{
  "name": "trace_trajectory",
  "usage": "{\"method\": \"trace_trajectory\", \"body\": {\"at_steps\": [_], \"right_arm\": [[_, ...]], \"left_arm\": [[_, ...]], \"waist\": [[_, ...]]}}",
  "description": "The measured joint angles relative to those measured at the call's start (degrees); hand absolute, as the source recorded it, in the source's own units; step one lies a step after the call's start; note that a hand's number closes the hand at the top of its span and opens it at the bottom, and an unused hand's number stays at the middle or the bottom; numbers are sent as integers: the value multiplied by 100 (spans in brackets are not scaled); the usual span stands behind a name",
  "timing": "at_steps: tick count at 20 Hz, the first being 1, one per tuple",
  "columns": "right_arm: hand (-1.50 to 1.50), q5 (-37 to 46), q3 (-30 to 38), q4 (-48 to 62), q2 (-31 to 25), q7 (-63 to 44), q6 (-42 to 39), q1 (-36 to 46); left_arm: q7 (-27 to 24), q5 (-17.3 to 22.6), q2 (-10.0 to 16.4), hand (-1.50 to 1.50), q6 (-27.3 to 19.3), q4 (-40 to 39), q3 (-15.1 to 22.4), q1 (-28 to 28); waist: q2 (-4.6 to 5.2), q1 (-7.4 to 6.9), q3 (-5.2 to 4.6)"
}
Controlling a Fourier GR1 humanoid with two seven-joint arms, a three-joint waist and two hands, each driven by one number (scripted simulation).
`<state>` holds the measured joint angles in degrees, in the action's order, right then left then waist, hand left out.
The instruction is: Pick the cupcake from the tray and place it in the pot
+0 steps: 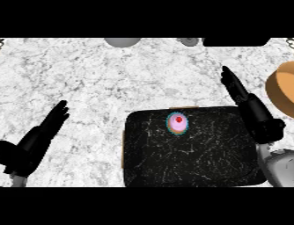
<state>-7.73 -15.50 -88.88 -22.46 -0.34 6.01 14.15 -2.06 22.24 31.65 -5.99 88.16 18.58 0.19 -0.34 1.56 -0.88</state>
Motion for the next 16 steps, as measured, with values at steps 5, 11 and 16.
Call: {"method": "trace_trajectory", "body": {"at_steps": [5,11,16], "right_arm": [[150,-941,758,-254,-423,138,-850,295],[-150,-49,1258,124,-1345,625,-780,228],[-150,464,1279,-44,-1466,1775,-922,-333]], "left_arm": [[-89,21,-205,0,-427,56,-525,526],[-56,86,-450,0,-972,137,-994,1071],[-35,64,-624,0,-1009,-91,-1179,1365]], "waist": [[18,-78,69],[28,-66,73],[32,-83,87]]}}
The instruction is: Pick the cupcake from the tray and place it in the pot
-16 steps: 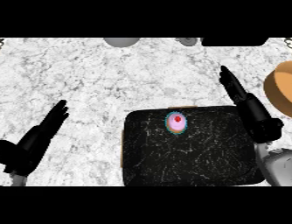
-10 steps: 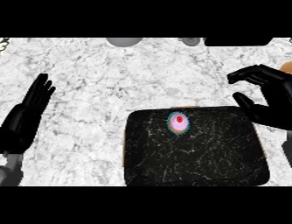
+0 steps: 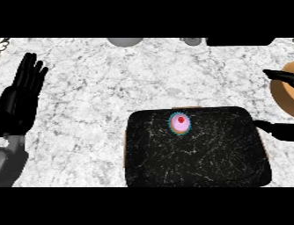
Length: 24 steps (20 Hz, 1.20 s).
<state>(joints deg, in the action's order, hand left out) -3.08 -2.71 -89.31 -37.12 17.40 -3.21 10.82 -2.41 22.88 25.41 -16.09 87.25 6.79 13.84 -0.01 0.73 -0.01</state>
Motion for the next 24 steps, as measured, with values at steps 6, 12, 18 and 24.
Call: {"method": "trace_trajectory", "body": {"at_steps": [6,12,18,24], "right_arm": [[-150,609,-153,-771,-431,-445,-235,-232],[-150,1100,-692,-1532,-799,-1821,-814,-15],[-150,1553,-1389,-1903,-347,-3331,-1241,581],[-150,1849,-1750,-1762,331,-4363,-1643,978]], "left_arm": [[93,-159,-144,0,-87,8,-37,103],[160,-194,-158,0,-26,-27,-132,214],[148,-322,-315,0,28,-86,-149,249],[131,-471,-483,0,107,-82,-210,213]], "waist": [[-11,-21,-3],[-11,-62,-8],[-2,-97,-6],[0,-102,-3]]}}
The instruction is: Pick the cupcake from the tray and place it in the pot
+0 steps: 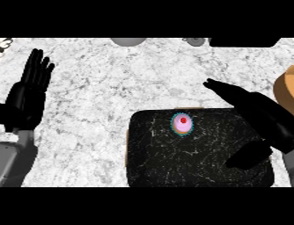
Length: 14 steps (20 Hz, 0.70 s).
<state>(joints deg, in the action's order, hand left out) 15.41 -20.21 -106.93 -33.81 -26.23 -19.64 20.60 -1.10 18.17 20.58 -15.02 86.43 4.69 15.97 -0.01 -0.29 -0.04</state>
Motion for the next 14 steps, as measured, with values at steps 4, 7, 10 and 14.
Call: {"method": "trace_trajectory", "body": {"at_steps": [4,7,10,14], "right_arm": [[-150,235,-84,257,367,-95,-185,-14],[-150,524,-140,342,597,20,-254,-151],[-150,883,-197,498,836,325,-164,-259],[-150,1290,-209,685,1223,509,-127,-221]], "left_arm": [[-7,-79,-53,0,118,40,-107,-91],[118,-158,-99,0,161,154,-182,-117],[68,-201,-166,0,286,-37,-311,-4],[250,-349,-259,0,283,144,-372,-39]], "waist": [[1,8,1],[-1,14,2],[2,23,4],[1,19,4]]}}
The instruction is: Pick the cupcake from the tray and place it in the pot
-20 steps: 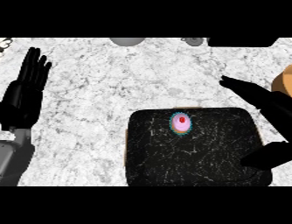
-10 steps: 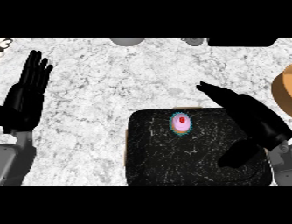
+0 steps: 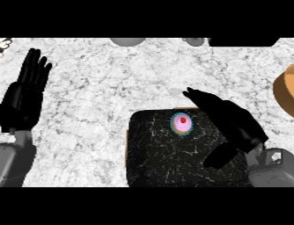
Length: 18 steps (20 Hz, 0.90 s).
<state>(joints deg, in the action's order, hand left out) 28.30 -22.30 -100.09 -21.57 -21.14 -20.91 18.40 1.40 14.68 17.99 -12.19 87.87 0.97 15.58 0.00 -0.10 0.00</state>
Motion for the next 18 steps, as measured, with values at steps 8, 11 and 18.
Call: {"method": "trace_trajectory", "body": {"at_steps": [8,11,18], "right_arm": [[-150,762,16,207,465,-148,-129,9],[-150,1023,76,654,645,2,-34,100],[-150,1547,182,1600,1111,563,326,271]], "left_arm": [[-90,-166,-179,0,207,-169,-212,86],[-39,-276,-263,0,188,-83,-208,41],[-36,-332,-337,0,405,-167,-399,53]], "waist": [[-1,6,-1],[0,-3,0],[3,-5,0]]}}
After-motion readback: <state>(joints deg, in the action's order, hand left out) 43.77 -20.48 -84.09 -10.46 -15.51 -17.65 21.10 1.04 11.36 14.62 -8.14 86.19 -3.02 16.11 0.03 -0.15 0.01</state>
